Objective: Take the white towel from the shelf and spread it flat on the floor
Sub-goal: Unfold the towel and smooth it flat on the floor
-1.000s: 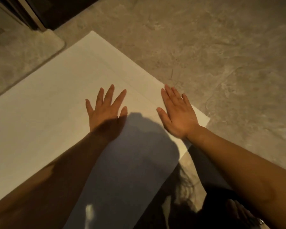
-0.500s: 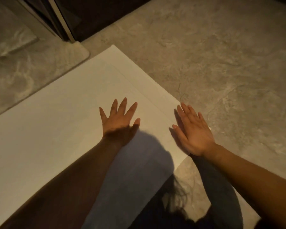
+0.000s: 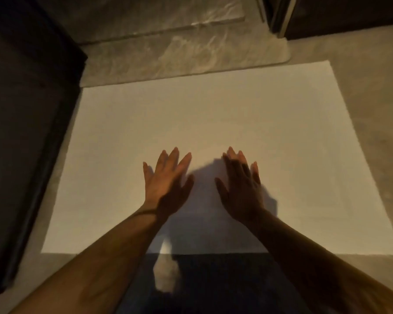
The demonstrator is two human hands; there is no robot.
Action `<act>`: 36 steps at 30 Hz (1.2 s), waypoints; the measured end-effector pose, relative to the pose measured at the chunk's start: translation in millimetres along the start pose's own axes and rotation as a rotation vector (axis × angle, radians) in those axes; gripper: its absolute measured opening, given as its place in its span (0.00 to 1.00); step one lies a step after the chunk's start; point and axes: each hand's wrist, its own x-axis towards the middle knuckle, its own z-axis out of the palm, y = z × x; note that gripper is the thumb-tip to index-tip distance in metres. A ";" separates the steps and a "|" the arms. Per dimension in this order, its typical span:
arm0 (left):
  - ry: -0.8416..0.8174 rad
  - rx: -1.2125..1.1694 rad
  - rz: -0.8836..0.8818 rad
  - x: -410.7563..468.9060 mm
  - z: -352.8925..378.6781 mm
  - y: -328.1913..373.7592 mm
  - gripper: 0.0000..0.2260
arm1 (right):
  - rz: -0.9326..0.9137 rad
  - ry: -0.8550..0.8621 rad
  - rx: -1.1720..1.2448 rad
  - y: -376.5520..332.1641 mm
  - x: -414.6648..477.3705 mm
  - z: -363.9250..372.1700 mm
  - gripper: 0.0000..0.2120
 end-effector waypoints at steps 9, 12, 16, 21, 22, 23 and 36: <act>-0.053 0.071 0.053 -63.4 20.6 -27.0 0.26 | 0.007 -0.039 -0.079 -17.6 -31.6 36.8 0.29; -0.044 0.079 0.121 -50.5 26.4 -36.0 0.26 | 0.076 -0.103 -0.184 -14.6 -39.3 42.2 0.31; 0.039 0.090 0.265 -50.5 42.6 -43.0 0.27 | 0.107 -0.057 -0.214 -32.8 -49.6 55.2 0.30; 0.107 0.050 0.392 -50.4 55.9 -71.7 0.26 | 0.153 0.002 -0.274 -64.1 -49.1 83.8 0.29; 0.114 0.041 0.413 -49.4 56.2 -77.5 0.26 | 0.157 0.003 -0.286 -63.3 -49.4 84.9 0.29; 0.123 0.032 0.429 -48.2 56.3 -82.7 0.26 | 0.159 -0.005 -0.297 -61.8 -50.0 84.7 0.29; 0.143 0.027 0.236 -48.7 34.3 -151.2 0.26 | 0.079 -0.077 -0.286 -123.8 -29.7 83.3 0.30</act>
